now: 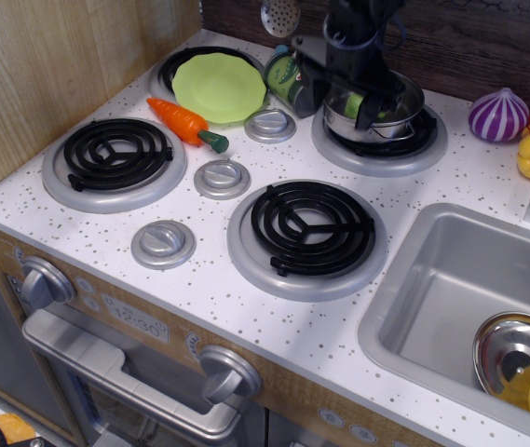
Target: Take broccoli out of pan
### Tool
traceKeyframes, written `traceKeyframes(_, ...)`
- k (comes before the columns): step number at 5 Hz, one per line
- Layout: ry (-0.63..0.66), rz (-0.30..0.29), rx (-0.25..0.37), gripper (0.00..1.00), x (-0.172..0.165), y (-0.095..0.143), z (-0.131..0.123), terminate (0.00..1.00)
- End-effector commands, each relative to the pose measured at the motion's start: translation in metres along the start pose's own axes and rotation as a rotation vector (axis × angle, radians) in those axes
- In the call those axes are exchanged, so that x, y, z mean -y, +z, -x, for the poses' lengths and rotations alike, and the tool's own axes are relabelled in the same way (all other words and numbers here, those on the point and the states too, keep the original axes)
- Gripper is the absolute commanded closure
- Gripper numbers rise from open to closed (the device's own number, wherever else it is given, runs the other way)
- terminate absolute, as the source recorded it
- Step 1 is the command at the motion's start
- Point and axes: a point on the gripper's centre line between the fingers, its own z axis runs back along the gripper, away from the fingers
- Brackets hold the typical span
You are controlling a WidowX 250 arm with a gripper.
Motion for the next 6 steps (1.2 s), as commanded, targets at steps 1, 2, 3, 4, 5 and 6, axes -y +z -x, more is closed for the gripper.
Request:
traceKeyframes(1,-0.022,0.015,0.092,0.0,-0.003,0.013,-0.031,0.0)
traceKeyframes(2,-0.038,0.043,0.128,0.0,-0.001,0.002,-0.036,0.0)
traceKeyframes(3,-0.055,0.069,0.139,0.0,-0.002,-0.01,-0.038,0.0)
traceKeyframes(4,-0.072,0.098,0.157,0.0,-0.004,-0.021,-0.038,0.0)
traceKeyframes(5,-0.086,0.127,0.149,0.0,-0.008,-0.028,-0.038,0.0)
traceKeyframes(6,-0.072,0.149,0.152,1.0,-0.006,-0.034,-0.039,0.0)
